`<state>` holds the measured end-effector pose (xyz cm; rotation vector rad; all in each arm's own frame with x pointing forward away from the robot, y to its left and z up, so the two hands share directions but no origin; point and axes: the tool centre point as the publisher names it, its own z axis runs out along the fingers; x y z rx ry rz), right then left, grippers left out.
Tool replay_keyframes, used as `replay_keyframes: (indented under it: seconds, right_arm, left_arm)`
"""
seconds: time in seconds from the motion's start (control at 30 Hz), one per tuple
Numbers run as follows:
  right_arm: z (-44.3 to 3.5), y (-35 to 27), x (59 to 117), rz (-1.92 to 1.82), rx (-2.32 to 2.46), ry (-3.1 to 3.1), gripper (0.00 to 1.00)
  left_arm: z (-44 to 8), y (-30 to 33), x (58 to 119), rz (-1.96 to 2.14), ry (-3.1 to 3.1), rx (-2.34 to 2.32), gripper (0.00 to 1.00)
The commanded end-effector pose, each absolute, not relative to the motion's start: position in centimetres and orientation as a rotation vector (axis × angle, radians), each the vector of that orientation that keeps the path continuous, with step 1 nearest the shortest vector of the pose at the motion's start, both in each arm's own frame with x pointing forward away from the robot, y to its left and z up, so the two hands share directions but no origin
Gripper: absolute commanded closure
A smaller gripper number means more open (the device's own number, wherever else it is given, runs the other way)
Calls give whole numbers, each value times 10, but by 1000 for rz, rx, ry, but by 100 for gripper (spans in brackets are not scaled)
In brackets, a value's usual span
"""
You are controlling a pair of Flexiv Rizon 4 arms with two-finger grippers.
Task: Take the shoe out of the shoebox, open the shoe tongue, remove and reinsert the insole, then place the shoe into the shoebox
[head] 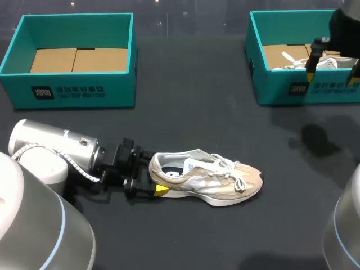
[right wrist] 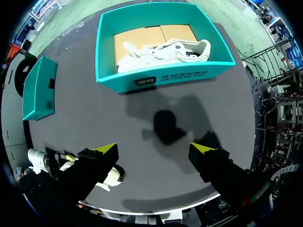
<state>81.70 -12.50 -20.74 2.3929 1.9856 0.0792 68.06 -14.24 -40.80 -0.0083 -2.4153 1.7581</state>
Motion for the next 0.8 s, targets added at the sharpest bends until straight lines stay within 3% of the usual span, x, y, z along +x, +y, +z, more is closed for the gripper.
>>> replay_keyframes:
  seconds: [0.03,0.8]
  right_arm:
    - [-216,-98,776,153,2365,1937,0]
    - [-230,64,718,85,2276,1886,0]
  left_arm:
    - [-408,-141,679,1759,-2417,-7,100]
    - [-408,-141,679,1759,-2417,-7,100]
